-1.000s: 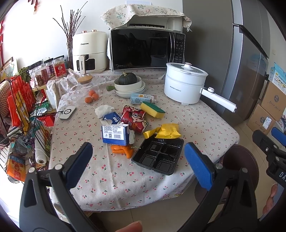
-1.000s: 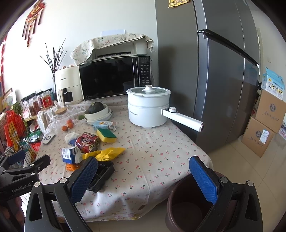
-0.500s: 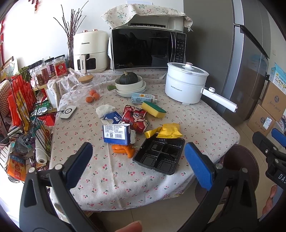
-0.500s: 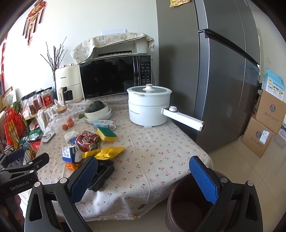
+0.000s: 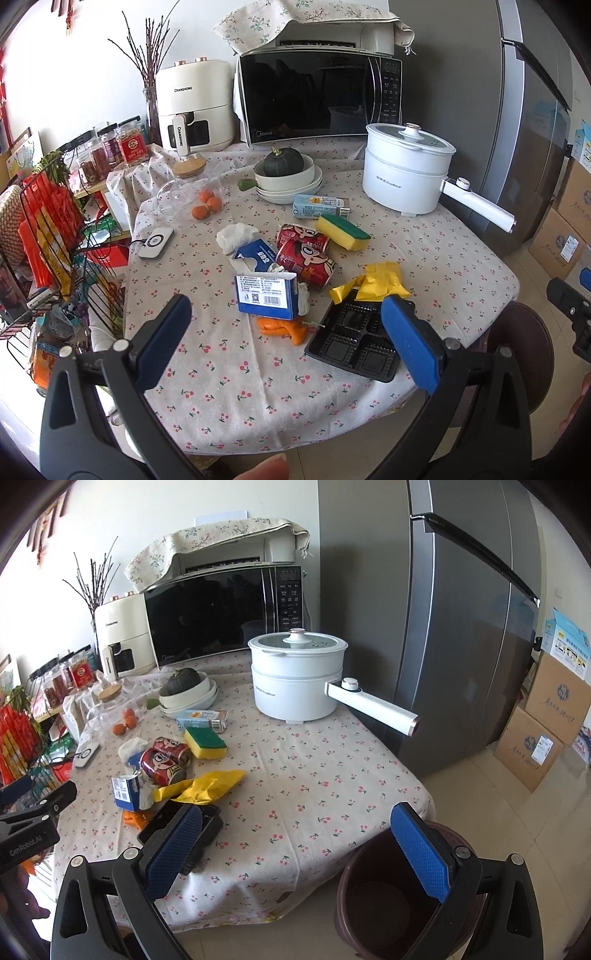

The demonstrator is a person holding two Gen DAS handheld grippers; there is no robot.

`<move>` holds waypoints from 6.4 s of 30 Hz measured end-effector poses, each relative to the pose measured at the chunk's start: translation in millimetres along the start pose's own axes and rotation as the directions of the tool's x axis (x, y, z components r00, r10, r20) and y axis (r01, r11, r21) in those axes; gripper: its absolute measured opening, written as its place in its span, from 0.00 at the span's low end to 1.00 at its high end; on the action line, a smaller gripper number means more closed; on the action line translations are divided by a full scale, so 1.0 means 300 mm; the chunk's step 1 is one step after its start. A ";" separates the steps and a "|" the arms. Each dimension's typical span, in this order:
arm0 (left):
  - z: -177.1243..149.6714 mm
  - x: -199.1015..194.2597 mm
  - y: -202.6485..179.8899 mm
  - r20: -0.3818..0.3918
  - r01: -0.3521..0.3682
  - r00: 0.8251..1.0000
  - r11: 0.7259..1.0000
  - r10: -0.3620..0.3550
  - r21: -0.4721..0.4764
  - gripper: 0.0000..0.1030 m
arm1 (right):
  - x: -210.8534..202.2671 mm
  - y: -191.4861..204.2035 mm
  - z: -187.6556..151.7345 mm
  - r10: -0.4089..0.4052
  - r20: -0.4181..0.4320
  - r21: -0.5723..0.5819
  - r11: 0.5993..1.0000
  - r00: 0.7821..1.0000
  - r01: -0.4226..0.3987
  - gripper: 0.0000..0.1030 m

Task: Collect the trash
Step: 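Move both tools toward the black plastic tray and yellow wrapper, then grasp the black tray with the left tool while the right tool grasps the yellow wrapper, then carry the yellow wrapper over the brown bin and open the right tool, then drop the black tray into the brown bin with the left tool, then grasp the blue-and-white box with the left tool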

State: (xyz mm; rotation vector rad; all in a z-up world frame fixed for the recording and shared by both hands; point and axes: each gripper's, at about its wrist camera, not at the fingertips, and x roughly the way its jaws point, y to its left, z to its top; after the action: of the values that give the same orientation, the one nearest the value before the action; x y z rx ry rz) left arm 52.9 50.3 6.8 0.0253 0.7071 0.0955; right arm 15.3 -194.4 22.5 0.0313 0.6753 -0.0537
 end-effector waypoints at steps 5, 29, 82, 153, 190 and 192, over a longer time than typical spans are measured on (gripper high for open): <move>0.044 0.130 0.059 -0.141 0.026 0.990 0.999 -0.029 -0.022 0.99 | 0.038 0.020 0.068 0.001 -0.036 -0.024 1.000 0.999 -0.002 1.00; -0.145 0.569 -0.138 -0.588 0.320 0.767 0.947 -0.258 0.001 0.82 | 0.348 -0.030 0.035 0.088 -0.263 0.065 0.995 0.961 -0.074 1.00; -0.078 0.268 0.191 -0.259 0.169 0.951 0.985 -0.168 -0.020 0.63 | 0.646 0.358 -0.002 0.219 -0.313 -0.062 0.966 0.924 -0.250 0.15; -0.183 0.240 -0.559 -0.297 0.408 0.892 0.891 -0.342 0.199 0.93 | 0.225 -0.607 -0.286 -0.037 -0.381 0.169 0.980 0.924 0.108 0.89; -0.042 0.528 0.218 -0.364 -0.167 0.922 0.984 0.132 -0.064 0.93 | 0.407 -0.073 -0.085 0.099 -0.384 0.021 0.995 0.918 -0.099 0.89; -0.053 0.517 0.258 -0.361 -0.170 0.922 0.984 0.139 -0.057 0.93 | 0.409 -0.056 -0.085 0.109 -0.386 0.025 0.994 0.916 -0.108 0.89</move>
State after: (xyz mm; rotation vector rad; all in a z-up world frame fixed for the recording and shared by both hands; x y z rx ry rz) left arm 153.7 141.9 -101.5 -0.0208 1.0639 0.2884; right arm 94.1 -214.8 -74.4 0.0843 1.0693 0.0611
